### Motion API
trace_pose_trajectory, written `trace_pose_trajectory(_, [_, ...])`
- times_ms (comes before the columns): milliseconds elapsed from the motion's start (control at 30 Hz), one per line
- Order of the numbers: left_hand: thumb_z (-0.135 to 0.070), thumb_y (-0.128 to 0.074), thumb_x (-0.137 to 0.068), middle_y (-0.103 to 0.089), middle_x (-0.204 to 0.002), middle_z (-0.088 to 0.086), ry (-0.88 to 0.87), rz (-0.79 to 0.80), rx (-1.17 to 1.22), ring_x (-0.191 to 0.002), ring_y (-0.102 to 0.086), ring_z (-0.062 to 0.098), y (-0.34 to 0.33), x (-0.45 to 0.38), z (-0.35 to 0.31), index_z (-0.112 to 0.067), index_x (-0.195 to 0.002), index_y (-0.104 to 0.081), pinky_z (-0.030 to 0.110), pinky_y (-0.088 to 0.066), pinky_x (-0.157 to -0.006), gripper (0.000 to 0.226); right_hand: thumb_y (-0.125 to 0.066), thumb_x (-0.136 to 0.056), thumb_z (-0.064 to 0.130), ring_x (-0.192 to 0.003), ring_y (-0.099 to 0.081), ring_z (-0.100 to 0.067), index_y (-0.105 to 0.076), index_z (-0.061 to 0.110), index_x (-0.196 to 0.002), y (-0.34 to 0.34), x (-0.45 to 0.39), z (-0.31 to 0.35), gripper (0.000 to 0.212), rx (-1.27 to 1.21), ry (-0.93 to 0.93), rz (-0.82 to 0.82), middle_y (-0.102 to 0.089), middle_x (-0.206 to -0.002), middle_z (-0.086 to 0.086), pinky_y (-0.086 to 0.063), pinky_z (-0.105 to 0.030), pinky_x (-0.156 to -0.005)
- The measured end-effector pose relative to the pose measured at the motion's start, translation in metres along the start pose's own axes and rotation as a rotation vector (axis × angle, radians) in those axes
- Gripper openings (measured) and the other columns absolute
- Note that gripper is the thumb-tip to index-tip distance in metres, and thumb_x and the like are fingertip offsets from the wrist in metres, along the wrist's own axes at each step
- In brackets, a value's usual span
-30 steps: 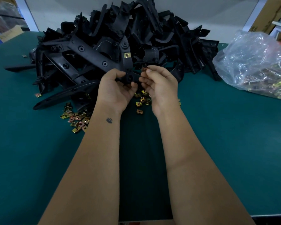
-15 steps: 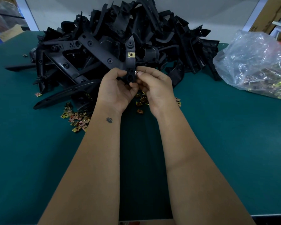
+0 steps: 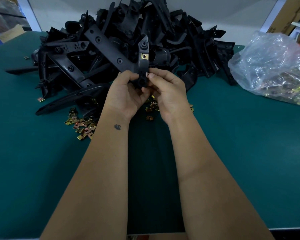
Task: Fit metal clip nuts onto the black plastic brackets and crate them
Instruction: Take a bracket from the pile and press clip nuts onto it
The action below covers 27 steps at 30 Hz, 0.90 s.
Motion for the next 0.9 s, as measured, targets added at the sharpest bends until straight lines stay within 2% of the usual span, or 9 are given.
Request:
trace_pose_trajectory(133, [-0.005,-0.044,-0.095,-0.064,-0.100,0.009,-0.034,0.010,-0.093,-0.077,-0.063,0.018,0.0002,-0.0022,-0.0007,-0.012,-0.129,-0.049,0.023,-0.049,-0.057,0.035,-0.064,-0.087,-0.005,-0.078,-0.059,-0.015,-0.069,0.010,-0.093,0.0040,-0.0009,0.0018,0.016,0.008,0.010,-0.041,-0.066,-0.088,-0.008,-0.050,-0.024,-0.058])
trace_pose_trajectory(267, [-0.003,-0.047,-0.097,-0.066,-0.103,0.006,-0.075,0.094,-0.223,-0.084,-0.064,0.018,-0.0036,-0.0006,-0.0018,-0.016,-0.122,-0.049,0.028,-0.053,-0.063,0.029,-0.063,-0.087,-0.006,-0.088,-0.059,-0.020,-0.068,0.012,-0.095,0.0085,-0.0014,0.0046,0.021,0.023,0.055,-0.090,-0.066,-0.092,-0.011,-0.050,-0.030,-0.082])
trace_pose_trajectory(333, [-0.004,-0.048,-0.097,-0.066,-0.104,0.004,-0.071,0.117,-0.245,-0.086,-0.064,0.017,-0.0041,0.0000,-0.0015,-0.017,-0.126,-0.049,0.029,-0.054,-0.065,0.032,-0.062,-0.087,-0.006,-0.087,-0.059,-0.019,-0.068,0.013,-0.094,0.0091,-0.0009,0.0045,0.021,0.027,0.056,-0.104,-0.066,-0.088,-0.008,-0.049,-0.031,-0.085])
trace_pose_trajectory(467, [-0.003,-0.047,-0.098,-0.066,-0.107,0.002,-0.053,0.141,-0.266,-0.089,-0.064,0.016,-0.0045,0.0008,-0.0010,-0.020,-0.129,-0.049,0.029,-0.054,-0.066,0.035,-0.062,-0.087,-0.007,-0.085,-0.058,-0.019,-0.067,0.012,-0.090,0.0091,-0.0012,0.0044,0.020,0.023,0.056,-0.106,-0.064,-0.086,-0.007,-0.049,-0.030,-0.084])
trace_pose_trajectory(567, [-0.003,-0.048,-0.099,-0.068,-0.104,-0.001,-0.037,0.165,-0.269,-0.083,-0.067,0.012,-0.0059,0.0020,0.0001,-0.021,-0.127,-0.050,0.027,-0.053,-0.062,0.034,-0.062,-0.087,-0.008,-0.080,-0.059,-0.014,-0.066,0.012,-0.087,0.0084,-0.0014,0.0041,0.021,-0.004,0.062,-0.098,-0.064,-0.082,-0.004,-0.049,-0.027,-0.082])
trace_pose_trajectory(767, [-0.002,-0.047,-0.100,-0.068,-0.107,0.000,-0.037,0.183,-0.289,-0.083,-0.069,0.011,-0.0058,0.0031,-0.0004,-0.022,-0.128,-0.049,0.025,-0.054,-0.059,0.034,-0.061,-0.086,-0.009,-0.073,-0.060,-0.009,-0.065,0.012,-0.083,0.0078,-0.0022,0.0025,0.022,-0.018,0.083,-0.105,-0.063,-0.077,-0.001,-0.050,-0.020,-0.072])
trace_pose_trajectory(900, [-0.001,-0.045,-0.101,-0.067,-0.104,0.000,-0.038,0.183,-0.285,-0.076,-0.069,0.009,-0.0068,0.0039,-0.0003,-0.022,-0.126,-0.048,0.023,-0.051,-0.053,0.033,-0.060,-0.087,-0.009,-0.075,-0.058,-0.011,-0.065,0.012,-0.083,0.0071,-0.0019,0.0019,0.022,-0.006,0.086,-0.108,-0.061,-0.077,-0.002,-0.049,-0.022,-0.074])
Point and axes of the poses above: each hand's wrist, its own x-axis away from the middle knuckle, its own y-axis out of the back of the hand, z = x × y, the point moved 7 cm from there along -x, towards the middle knuckle
